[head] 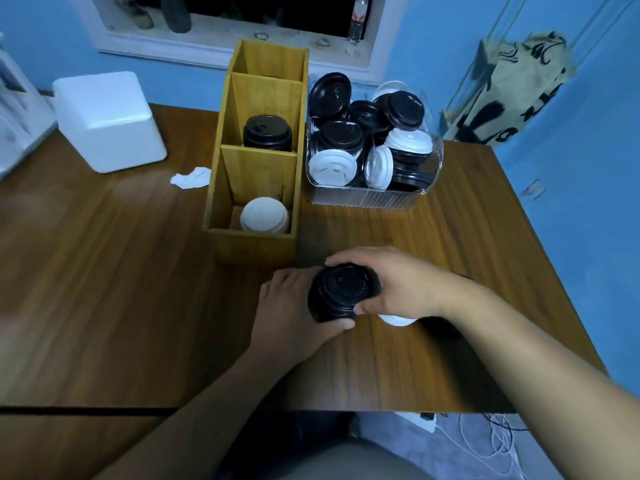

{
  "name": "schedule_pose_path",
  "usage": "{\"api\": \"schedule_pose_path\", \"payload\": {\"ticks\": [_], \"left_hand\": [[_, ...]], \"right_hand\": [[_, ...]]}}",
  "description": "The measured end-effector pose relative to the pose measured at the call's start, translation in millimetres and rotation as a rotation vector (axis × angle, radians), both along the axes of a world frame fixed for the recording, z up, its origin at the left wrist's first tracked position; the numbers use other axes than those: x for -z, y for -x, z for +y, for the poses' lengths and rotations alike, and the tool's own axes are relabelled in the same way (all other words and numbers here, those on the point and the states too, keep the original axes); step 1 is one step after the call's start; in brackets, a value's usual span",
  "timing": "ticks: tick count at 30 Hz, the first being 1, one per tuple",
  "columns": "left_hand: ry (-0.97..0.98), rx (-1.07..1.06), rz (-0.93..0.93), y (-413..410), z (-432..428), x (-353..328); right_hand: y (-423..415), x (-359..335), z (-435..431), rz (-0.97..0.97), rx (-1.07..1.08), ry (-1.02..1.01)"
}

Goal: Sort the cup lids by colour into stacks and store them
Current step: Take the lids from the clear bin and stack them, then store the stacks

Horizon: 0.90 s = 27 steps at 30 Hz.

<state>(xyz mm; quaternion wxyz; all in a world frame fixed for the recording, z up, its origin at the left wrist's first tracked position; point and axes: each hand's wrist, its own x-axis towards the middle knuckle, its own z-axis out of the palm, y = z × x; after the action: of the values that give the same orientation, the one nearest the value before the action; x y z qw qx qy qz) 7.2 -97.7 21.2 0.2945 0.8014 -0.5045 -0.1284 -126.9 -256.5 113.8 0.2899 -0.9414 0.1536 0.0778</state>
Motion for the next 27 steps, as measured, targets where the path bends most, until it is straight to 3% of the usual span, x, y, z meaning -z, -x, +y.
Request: {"api": "schedule_pose_path", "payload": {"ticks": [11, 20, 23, 27], "left_hand": [[-0.038, 0.007, 0.087, 0.6, -0.2, 0.3], [-0.006, 0.025, 0.019, 1.5, 2.4, 2.4], [0.022, 0.014, 0.02, 1.0, 2.6, 4.1], [0.006, 0.0, 0.012, 1.4, 2.5, 2.7]], "right_hand": [[-5.9, 23.3, 15.5, 0.016, 0.016, 0.046], [-12.2, 21.5, 15.9, 0.021, 0.012, 0.095], [-13.4, 9.0, 2.8, -0.155, 0.089, -0.008], [-28.0, -7.4, -37.4, -0.398, 0.343, 0.082]]}}
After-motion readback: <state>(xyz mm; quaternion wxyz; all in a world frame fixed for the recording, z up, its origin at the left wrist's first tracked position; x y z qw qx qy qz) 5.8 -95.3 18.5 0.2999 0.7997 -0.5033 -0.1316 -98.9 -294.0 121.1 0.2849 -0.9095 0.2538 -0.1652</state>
